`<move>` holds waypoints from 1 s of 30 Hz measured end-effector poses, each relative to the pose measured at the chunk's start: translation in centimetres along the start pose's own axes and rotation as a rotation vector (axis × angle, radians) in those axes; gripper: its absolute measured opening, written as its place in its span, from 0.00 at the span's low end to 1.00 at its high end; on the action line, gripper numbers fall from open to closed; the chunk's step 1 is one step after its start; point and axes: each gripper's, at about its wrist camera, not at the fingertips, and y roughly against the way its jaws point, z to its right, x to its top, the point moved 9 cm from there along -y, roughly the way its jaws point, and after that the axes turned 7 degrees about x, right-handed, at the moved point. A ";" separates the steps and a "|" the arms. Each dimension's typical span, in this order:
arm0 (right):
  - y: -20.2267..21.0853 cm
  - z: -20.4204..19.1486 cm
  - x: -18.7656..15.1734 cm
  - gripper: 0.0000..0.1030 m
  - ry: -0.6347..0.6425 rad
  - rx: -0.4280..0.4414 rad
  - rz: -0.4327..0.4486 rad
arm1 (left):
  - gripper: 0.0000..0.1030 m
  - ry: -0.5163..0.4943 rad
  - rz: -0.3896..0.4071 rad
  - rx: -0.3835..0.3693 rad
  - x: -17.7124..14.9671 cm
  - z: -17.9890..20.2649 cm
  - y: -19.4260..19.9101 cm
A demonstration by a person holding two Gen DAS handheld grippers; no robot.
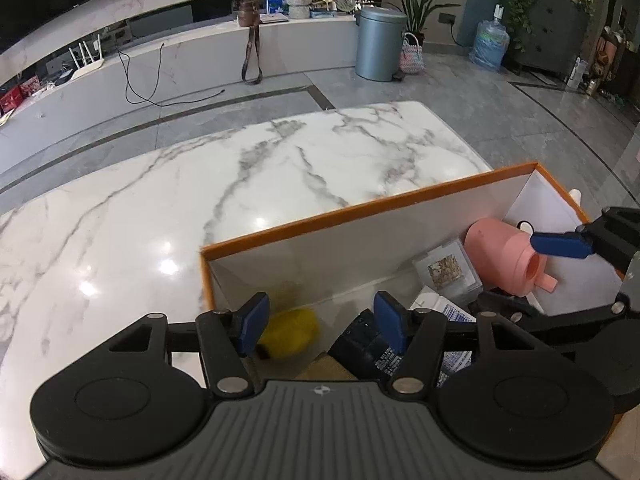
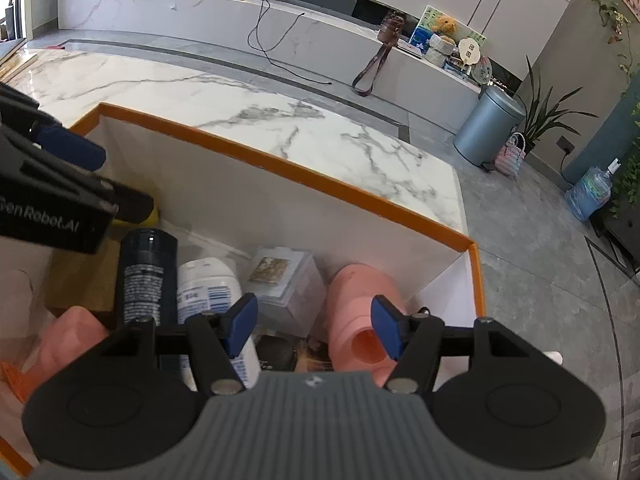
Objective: Organize rigid objects
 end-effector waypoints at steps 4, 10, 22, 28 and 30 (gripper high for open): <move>0.6 -0.8 0.0 0.61 0.010 0.008 0.004 | 0.69 -0.011 0.024 0.000 0.0 -0.1 1.1; 2.2 -2.0 0.5 0.64 0.027 0.019 0.023 | 0.69 -0.025 0.103 0.008 0.4 -0.3 3.6; 7.1 -5.9 0.4 0.72 0.009 0.086 0.102 | 0.69 -0.037 0.254 0.085 -0.6 -1.7 8.6; 9.2 -7.8 -0.7 0.77 -0.038 0.140 0.152 | 0.69 -0.006 0.297 0.105 -2.2 -2.8 11.0; 9.8 -8.4 -1.2 0.78 -0.064 0.165 0.168 | 0.69 -0.008 0.307 0.111 -2.8 -2.9 11.5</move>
